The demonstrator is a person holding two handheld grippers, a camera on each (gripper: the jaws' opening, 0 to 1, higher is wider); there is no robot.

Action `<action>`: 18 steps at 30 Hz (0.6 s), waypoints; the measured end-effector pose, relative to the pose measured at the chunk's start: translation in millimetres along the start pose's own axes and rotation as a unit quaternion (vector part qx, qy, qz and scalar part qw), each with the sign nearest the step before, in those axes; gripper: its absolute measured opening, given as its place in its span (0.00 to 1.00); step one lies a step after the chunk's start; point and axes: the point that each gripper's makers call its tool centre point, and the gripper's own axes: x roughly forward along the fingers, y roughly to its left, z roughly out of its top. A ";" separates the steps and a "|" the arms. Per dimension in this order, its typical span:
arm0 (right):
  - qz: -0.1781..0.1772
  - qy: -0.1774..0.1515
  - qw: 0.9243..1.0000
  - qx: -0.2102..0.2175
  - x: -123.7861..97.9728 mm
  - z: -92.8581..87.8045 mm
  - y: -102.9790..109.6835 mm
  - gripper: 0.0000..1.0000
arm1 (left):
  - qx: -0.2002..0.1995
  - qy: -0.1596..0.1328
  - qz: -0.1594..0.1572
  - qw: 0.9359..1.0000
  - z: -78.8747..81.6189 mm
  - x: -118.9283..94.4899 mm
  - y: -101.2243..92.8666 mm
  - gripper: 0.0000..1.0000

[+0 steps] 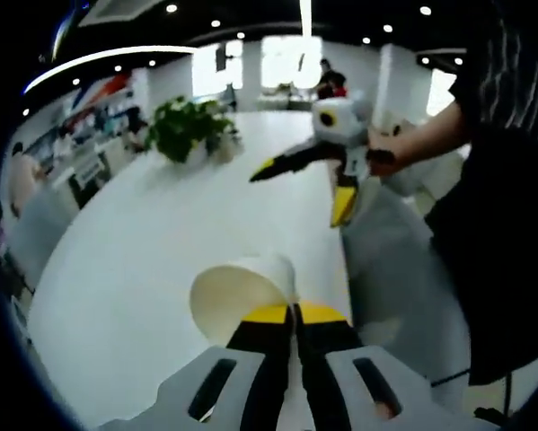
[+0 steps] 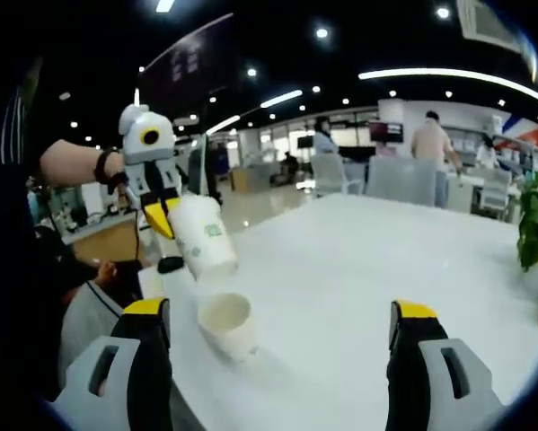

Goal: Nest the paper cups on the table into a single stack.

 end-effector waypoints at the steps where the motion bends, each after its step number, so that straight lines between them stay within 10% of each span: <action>1: 0.000 0.000 1.000 -0.001 0.0 -0.3 0.0 1.00 | 0.006 0.007 -0.003 1.000 -1.2 0.4 -1.3 0.00; 18: 0.024 0.030 0.999 -0.025 6.8 -16.6 21.9 1.00 | 0.135 0.101 -0.035 0.985 -24.8 23.4 -8.0 0.00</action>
